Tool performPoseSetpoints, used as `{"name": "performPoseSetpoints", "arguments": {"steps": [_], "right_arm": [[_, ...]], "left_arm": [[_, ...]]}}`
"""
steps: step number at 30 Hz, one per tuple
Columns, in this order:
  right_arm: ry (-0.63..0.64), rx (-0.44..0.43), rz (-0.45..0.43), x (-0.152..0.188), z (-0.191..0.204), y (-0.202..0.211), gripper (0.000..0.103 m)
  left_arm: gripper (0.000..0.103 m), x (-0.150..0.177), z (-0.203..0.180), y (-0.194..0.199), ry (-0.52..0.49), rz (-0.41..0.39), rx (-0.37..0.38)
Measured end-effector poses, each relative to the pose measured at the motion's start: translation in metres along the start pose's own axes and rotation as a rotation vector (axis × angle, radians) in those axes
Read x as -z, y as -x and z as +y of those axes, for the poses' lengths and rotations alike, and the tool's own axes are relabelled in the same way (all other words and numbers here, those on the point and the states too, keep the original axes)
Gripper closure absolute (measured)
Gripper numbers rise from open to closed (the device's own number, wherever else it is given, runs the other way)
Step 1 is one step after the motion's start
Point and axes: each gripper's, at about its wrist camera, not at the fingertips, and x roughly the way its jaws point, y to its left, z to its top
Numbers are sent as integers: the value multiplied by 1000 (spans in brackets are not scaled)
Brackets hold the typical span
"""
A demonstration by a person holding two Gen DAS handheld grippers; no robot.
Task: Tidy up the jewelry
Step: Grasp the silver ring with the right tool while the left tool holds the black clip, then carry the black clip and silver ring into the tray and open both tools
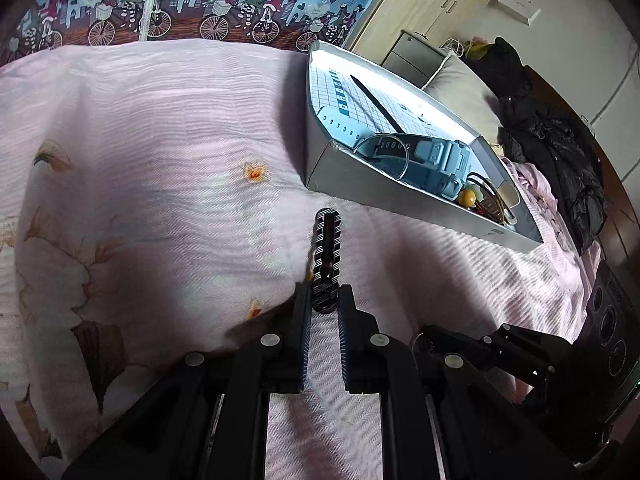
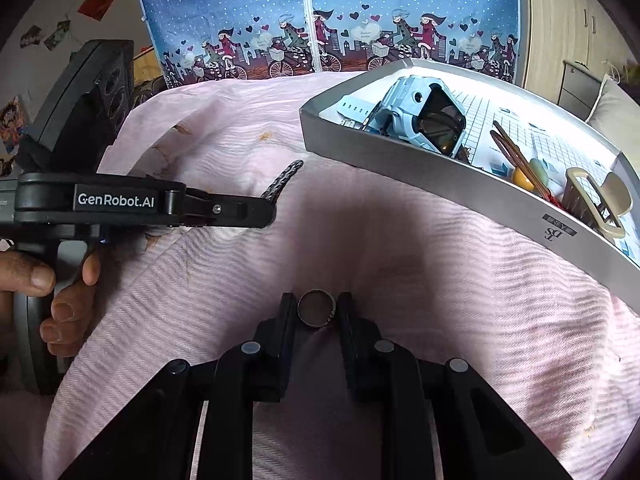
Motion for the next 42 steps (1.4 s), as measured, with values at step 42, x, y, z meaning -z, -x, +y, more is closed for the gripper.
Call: {"name": "performPoseSetpoints", "arguments": {"steps": [42], "right_arm": [[-250, 115, -292, 7, -133, 136, 83]], "left_arm": [[93, -29, -184, -28, -223, -97, 2]]}}
